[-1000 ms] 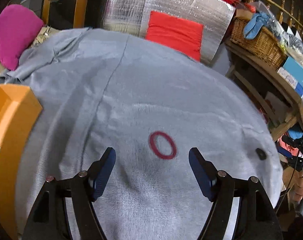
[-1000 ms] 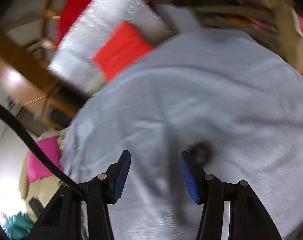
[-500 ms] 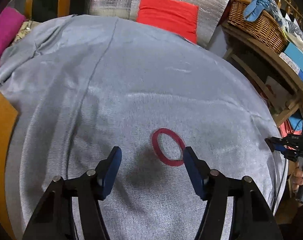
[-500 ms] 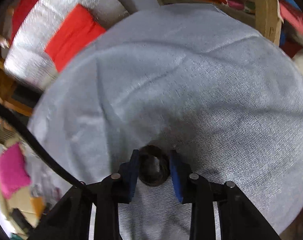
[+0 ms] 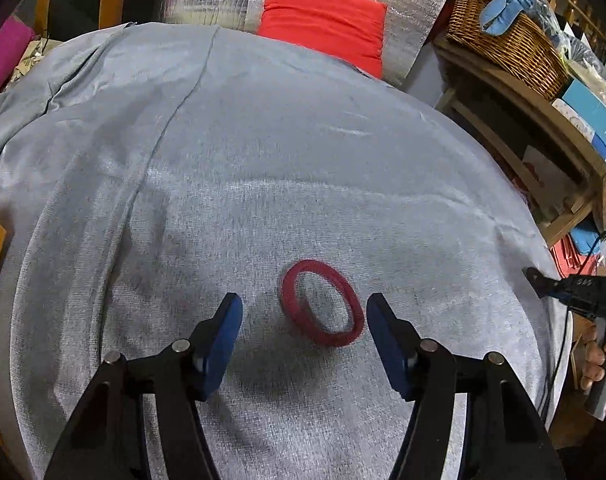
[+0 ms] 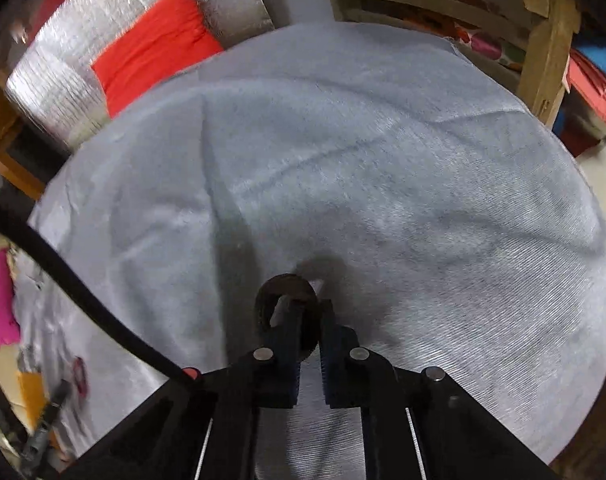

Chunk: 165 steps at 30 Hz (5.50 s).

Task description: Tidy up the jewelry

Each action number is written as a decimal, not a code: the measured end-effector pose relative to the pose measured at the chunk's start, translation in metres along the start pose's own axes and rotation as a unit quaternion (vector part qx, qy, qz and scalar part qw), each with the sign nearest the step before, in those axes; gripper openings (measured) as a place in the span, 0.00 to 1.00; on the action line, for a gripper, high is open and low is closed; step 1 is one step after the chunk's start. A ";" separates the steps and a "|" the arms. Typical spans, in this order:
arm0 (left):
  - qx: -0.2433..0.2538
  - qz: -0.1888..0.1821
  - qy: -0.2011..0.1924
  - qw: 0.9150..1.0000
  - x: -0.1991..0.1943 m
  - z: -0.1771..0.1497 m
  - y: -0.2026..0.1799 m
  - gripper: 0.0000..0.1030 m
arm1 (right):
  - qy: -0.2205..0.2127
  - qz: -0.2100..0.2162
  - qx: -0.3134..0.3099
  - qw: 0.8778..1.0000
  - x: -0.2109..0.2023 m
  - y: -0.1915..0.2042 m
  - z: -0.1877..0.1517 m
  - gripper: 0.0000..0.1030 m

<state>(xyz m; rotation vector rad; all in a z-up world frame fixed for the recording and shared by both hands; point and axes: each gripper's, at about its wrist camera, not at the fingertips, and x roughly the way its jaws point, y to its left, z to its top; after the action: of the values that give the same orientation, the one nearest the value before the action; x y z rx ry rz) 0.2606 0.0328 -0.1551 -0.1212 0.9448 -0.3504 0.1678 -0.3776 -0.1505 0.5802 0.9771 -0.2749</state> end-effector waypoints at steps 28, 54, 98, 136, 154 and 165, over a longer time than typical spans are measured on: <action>-0.016 0.037 -0.100 0.994 -0.058 0.007 0.009 0.06 | -0.065 0.144 -0.080 0.984 -0.026 0.123 -0.037 0.08; -0.116 0.109 -0.179 0.971 -0.204 -0.029 0.129 0.06 | -0.032 0.244 -0.251 0.936 -0.025 0.309 -0.136 0.08; -0.144 0.214 0.085 0.962 -0.110 -0.019 0.341 0.24 | 0.154 0.134 -0.510 0.835 0.071 0.618 -0.251 0.18; -0.065 0.413 -0.163 0.894 -0.403 -0.197 0.119 0.91 | -0.033 0.326 -0.487 0.809 -0.236 0.387 -0.357 0.56; -0.075 0.412 -0.114 0.901 -0.368 -0.190 0.129 0.91 | -0.003 0.319 -0.458 0.830 -0.204 0.382 -0.340 0.56; -0.080 0.346 -0.082 0.931 -0.342 -0.185 0.130 0.91 | 0.015 0.283 -0.448 0.848 -0.180 0.374 -0.312 0.56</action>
<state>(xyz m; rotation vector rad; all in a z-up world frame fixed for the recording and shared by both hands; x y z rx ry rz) -0.0413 0.2820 -0.0322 0.0382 0.7922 0.3873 0.0278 0.1007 -0.0053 -0.0193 0.8062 0.7076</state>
